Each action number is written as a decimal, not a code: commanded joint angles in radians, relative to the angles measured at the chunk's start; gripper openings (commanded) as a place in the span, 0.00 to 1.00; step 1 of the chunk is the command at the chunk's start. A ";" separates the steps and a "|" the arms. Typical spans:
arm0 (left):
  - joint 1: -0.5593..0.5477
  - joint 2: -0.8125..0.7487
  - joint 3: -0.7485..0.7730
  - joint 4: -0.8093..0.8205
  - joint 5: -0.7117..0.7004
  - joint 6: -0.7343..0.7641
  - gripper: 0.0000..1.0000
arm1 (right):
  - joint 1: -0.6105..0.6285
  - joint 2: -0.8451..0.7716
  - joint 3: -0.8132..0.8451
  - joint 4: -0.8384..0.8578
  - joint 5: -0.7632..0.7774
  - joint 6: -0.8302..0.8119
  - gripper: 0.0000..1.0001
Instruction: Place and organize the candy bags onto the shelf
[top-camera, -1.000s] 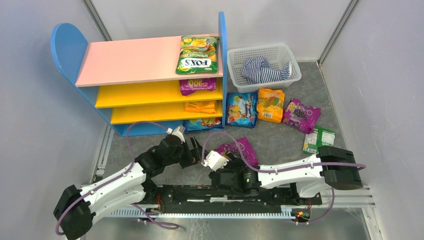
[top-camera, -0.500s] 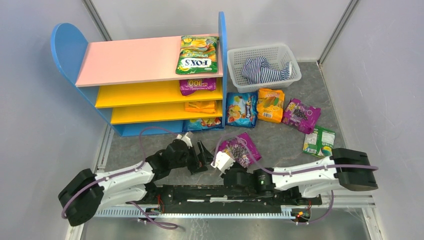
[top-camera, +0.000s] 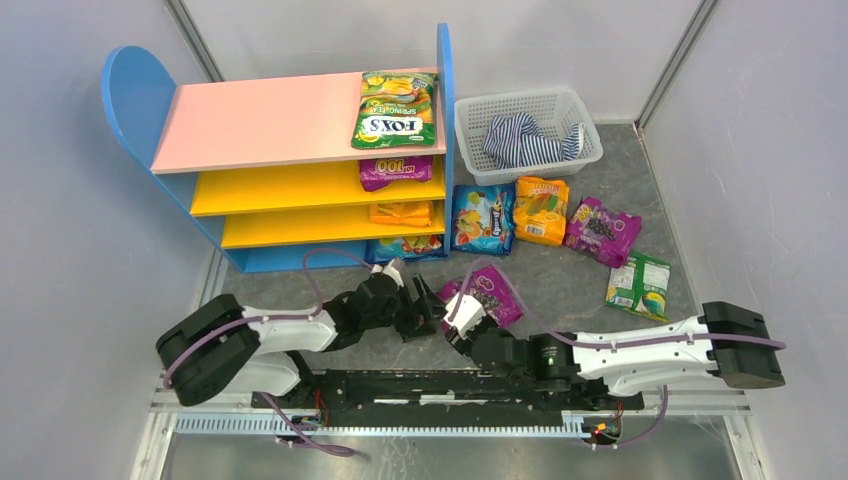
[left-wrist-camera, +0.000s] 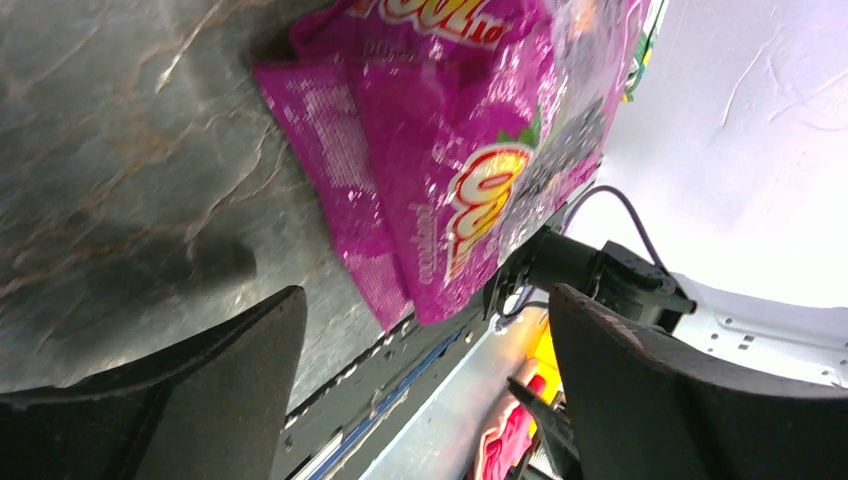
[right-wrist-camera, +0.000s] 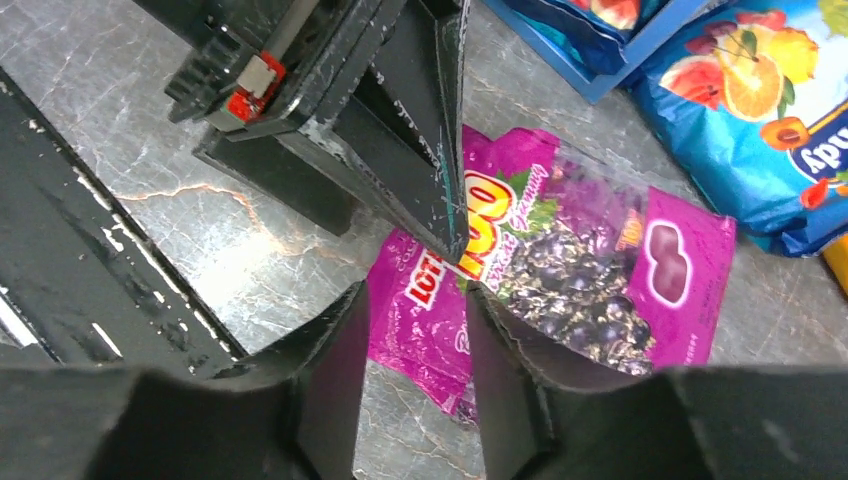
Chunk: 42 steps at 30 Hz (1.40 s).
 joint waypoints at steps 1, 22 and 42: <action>0.000 0.129 0.076 0.135 0.011 -0.042 0.88 | -0.007 -0.062 -0.011 -0.065 0.073 0.044 0.56; 0.117 -0.009 0.074 0.065 -0.060 0.455 0.96 | -0.056 -0.188 -0.071 -0.102 0.002 0.063 0.98; 0.121 0.252 0.132 0.257 0.085 0.478 0.32 | -0.060 -0.194 -0.042 -0.169 -0.006 -0.041 0.98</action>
